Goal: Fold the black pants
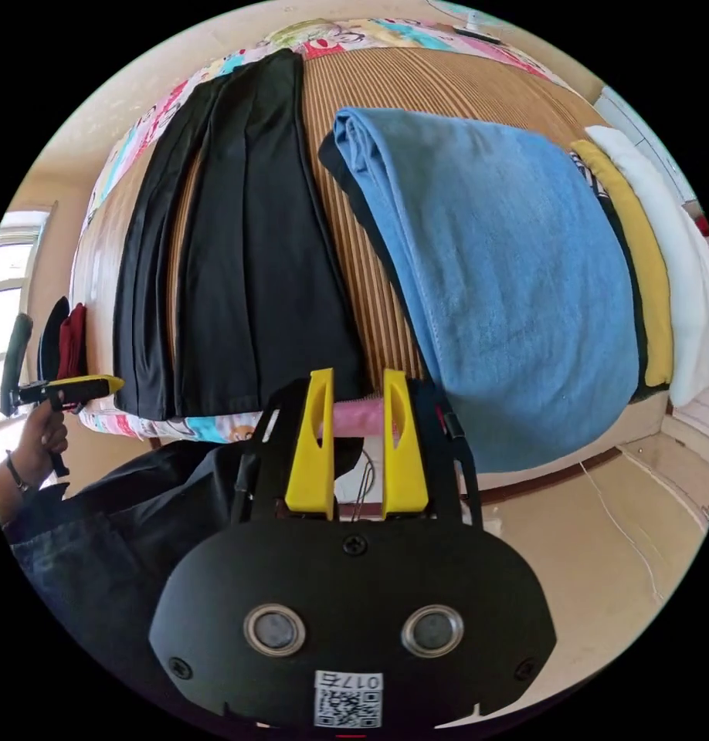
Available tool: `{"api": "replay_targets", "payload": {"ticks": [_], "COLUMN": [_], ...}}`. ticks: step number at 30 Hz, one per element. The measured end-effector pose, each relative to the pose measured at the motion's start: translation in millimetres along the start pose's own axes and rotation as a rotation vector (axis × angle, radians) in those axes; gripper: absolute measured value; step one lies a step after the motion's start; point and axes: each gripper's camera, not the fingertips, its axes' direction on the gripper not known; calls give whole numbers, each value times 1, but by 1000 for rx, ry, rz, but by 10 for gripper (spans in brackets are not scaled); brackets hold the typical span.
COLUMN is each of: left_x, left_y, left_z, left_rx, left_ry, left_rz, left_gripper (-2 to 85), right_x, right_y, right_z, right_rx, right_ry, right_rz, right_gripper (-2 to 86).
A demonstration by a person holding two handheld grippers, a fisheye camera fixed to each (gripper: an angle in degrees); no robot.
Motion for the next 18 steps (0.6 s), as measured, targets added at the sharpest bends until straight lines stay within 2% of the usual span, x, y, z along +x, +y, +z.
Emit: {"api": "replay_targets", "payload": {"ticks": [5, 8, 14, 18], "left_x": [-14, -14, 24, 65], "left_y": [1, 0, -25, -43], "left_z": [11, 0, -28, -33], "left_rx": [33, 104, 187, 146], "left_ry": [71, 134, 426, 494], "left_rz": [-36, -28, 108, 198], "left_gripper": [54, 57, 105, 138], "right_x": [20, 12, -71, -118], "right_y": [31, 54, 85, 89], "right_z": [-27, -78, -186, -223], "right_rx": [25, 93, 196, 174], "right_ry": [-155, -210, -204, -256], "right_rz": [36, 14, -322, -455], "right_gripper": [47, 34, 22, 20]}}
